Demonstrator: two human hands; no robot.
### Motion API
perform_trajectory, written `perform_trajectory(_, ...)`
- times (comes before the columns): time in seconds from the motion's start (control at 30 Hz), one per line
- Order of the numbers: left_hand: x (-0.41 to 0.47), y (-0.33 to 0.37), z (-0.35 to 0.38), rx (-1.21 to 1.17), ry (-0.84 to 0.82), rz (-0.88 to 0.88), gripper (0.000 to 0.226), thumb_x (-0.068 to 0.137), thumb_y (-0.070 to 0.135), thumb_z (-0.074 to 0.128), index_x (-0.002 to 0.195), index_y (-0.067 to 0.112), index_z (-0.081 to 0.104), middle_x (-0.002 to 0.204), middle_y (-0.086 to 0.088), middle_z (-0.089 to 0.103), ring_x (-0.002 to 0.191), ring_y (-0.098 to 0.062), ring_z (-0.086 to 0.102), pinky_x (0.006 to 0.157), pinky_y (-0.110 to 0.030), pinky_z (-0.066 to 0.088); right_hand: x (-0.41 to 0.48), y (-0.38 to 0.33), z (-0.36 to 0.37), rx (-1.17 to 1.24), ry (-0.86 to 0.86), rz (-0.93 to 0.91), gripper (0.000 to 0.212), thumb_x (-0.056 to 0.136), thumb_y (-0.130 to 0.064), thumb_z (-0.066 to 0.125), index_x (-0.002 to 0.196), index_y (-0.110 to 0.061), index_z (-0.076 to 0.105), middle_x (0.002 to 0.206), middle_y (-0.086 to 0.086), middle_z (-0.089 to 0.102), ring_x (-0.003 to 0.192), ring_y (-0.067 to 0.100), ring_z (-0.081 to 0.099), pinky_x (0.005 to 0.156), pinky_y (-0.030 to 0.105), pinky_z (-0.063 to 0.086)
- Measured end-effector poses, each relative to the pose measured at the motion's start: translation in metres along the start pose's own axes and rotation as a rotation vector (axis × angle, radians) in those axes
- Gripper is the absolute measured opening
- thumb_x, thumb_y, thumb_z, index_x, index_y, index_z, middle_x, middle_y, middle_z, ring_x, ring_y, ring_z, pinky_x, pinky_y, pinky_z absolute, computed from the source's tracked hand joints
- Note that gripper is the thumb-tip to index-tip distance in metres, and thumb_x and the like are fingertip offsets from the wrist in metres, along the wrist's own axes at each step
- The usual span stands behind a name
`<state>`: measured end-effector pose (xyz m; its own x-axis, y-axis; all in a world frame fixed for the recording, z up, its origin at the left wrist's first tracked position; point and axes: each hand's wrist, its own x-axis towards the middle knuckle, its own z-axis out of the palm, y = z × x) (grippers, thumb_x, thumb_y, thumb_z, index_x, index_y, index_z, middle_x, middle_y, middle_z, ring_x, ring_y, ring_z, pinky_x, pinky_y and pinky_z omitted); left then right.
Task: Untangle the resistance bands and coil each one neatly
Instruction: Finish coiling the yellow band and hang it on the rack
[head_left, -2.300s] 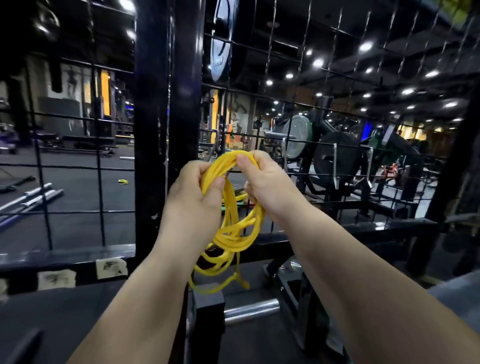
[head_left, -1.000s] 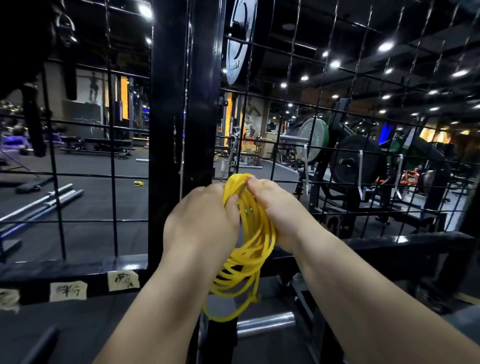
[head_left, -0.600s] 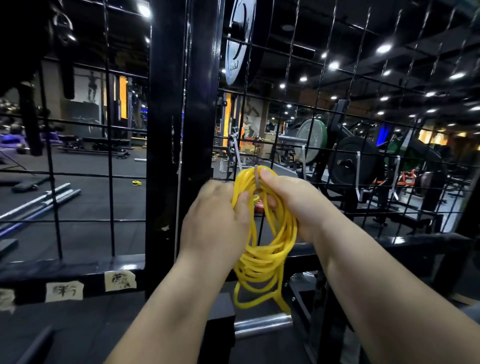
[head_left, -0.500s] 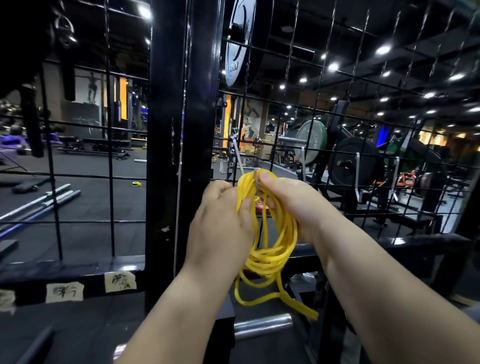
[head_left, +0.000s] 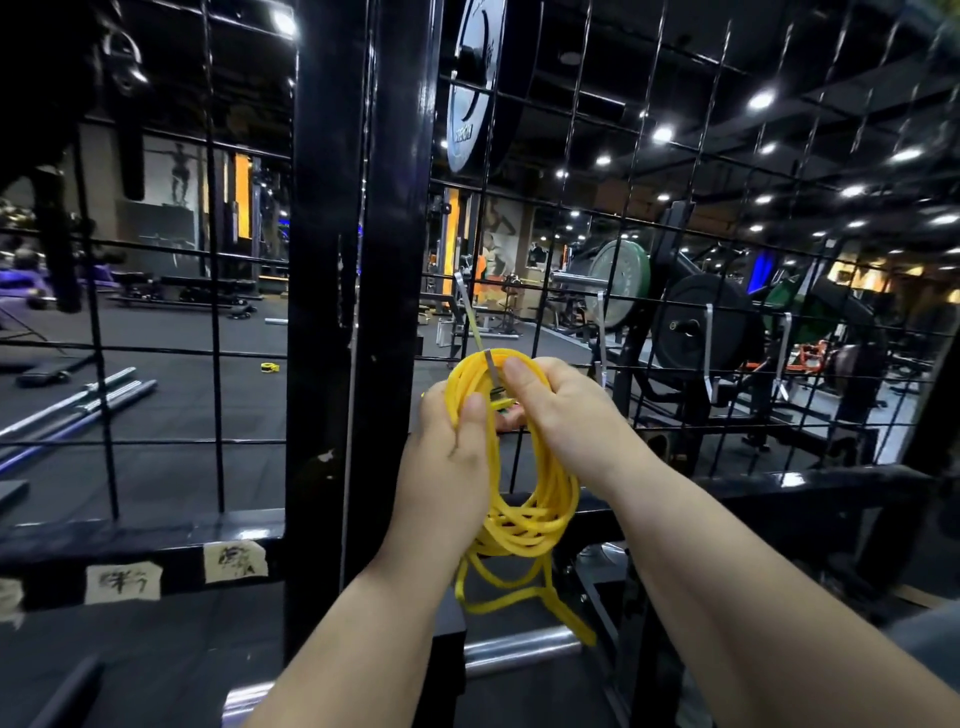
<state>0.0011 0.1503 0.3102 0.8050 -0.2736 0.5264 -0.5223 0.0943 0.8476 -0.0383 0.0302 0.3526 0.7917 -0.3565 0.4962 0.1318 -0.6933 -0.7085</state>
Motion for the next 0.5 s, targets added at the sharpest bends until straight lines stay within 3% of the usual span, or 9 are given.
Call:
perform_trajectory(0.1, 0.000, -0.007, 0.002, -0.209, -0.010, -0.111, 0.021, 0.099, 0.044, 0.040, 0.099, 0.032, 0.057, 0.086, 0.004, 0.073, 0.081, -0.013, 0.070, 0.079, -0.038, 0.056, -0.007, 0.002, 0.007, 0.218, -0.049, 0.026, 0.030, 0.094, -0.050, 0.051, 0.098, -0.020, 0.050, 0.071, 0.003, 0.066, 0.055, 0.019, 0.063, 0.059, 0.033, 0.051)
perform_trajectory(0.2, -0.009, -0.011, 0.002, -0.289, -0.026, -0.133, 0.017, 0.098, 0.041, 0.045, 0.095, 0.029, 0.056, 0.085, -0.001, 0.073, 0.078, -0.014, 0.071, 0.074, -0.036, 0.058, -0.013, 0.009, 0.012, 0.353, -0.089, 0.091, 0.046, 0.081, -0.060, 0.055, 0.106, -0.024, 0.041, 0.066, 0.004, 0.065, 0.055, 0.021, 0.062, 0.057, 0.034, 0.051)
perform_trajectory(0.3, -0.021, -0.021, 0.001, -0.119, -0.027, -0.056, 0.015, 0.097, 0.035, 0.048, 0.090, 0.023, 0.054, 0.079, 0.002, 0.069, 0.068, -0.003, 0.065, 0.060, -0.015, 0.050, -0.019, 0.016, 0.018, 0.371, -0.145, 0.053, 0.053, 0.081, -0.060, 0.052, 0.105, -0.013, 0.053, 0.062, 0.002, 0.059, 0.056, 0.017, 0.058, 0.058, 0.032, 0.049)
perform_trajectory(0.37, -0.027, -0.025, -0.002, -0.008, 0.007, -0.001, 0.013, 0.096, 0.033, 0.050, 0.089, 0.022, 0.053, 0.074, 0.005, 0.066, 0.062, -0.003, 0.061, 0.051, -0.014, 0.044, -0.025, 0.017, 0.024, 0.406, -0.158, 0.032, 0.050, 0.081, -0.058, 0.051, 0.095, -0.010, 0.056, 0.058, 0.000, 0.055, 0.052, 0.015, 0.054, 0.054, 0.028, 0.047)
perform_trajectory(0.5, -0.033, -0.022, -0.014, 0.012, 0.018, 0.008, 0.013, 0.087, 0.040, 0.057, 0.088, 0.027, 0.057, 0.072, 0.007, 0.067, 0.063, -0.003, 0.062, 0.051, -0.014, 0.043, -0.034, 0.011, 0.029, 0.704, -0.226, 0.163, 0.046, 0.078, -0.055, 0.051, 0.090, -0.011, 0.054, 0.052, -0.001, 0.047, 0.041, 0.009, 0.044, 0.041, 0.021, 0.041)
